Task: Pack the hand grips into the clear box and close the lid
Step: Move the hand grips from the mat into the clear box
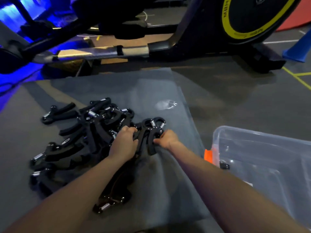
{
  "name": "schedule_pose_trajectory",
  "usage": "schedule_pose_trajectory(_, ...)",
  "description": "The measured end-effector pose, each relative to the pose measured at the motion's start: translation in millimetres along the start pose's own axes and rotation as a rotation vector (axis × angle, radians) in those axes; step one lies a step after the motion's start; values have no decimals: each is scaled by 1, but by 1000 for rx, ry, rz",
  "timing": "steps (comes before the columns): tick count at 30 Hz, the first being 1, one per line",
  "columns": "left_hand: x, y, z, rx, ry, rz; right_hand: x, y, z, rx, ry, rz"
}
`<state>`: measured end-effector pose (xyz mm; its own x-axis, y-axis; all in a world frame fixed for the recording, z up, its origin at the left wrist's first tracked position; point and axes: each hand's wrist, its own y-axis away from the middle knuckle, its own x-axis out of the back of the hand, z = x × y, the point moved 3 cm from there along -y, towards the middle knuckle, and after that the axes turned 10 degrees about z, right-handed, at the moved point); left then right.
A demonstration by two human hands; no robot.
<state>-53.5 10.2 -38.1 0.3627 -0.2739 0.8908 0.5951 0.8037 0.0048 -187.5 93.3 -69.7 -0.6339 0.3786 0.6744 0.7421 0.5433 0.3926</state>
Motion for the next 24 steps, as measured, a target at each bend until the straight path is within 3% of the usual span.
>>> schedule_pose_trajectory(5,-7,-4,-16,19,22,-12,-38,-3,0,-99,-75,-40)
schedule_pose_trajectory(11,-11,-3,-15,-2,7,-17,-33,-6,4,-89,40,41)
schedule_pose_trajectory(17,-10,-4,19,-42,61,24,40,4,15,27,114,128)
schedule_pose_trajectory(24,-54,17,134,-224,118,-85,146,25,87,13,73,298)
